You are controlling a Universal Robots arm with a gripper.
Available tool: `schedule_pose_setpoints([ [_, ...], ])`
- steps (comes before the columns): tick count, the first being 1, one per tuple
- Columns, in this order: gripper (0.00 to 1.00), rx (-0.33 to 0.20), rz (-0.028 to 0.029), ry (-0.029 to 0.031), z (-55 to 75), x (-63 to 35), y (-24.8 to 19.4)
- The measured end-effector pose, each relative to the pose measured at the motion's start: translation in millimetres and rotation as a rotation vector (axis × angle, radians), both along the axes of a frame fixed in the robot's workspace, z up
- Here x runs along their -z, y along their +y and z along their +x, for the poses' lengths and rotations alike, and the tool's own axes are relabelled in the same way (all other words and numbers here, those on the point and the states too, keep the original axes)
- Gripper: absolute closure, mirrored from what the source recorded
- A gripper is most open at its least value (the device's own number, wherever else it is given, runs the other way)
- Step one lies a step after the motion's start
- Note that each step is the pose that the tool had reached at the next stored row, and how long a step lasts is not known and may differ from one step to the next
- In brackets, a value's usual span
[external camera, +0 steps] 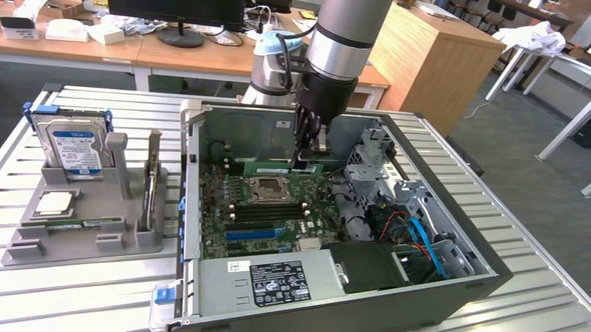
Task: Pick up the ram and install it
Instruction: 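Insert the ram into the slot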
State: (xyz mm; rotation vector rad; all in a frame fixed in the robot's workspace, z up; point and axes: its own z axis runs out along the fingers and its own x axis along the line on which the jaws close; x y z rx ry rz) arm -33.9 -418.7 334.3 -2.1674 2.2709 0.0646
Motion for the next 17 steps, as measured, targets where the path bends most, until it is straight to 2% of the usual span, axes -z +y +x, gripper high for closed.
schedule_pose_setpoints([
  [17,0.89,0.0,-0.0003,0.0001,0.0,27.6,0.3],
])
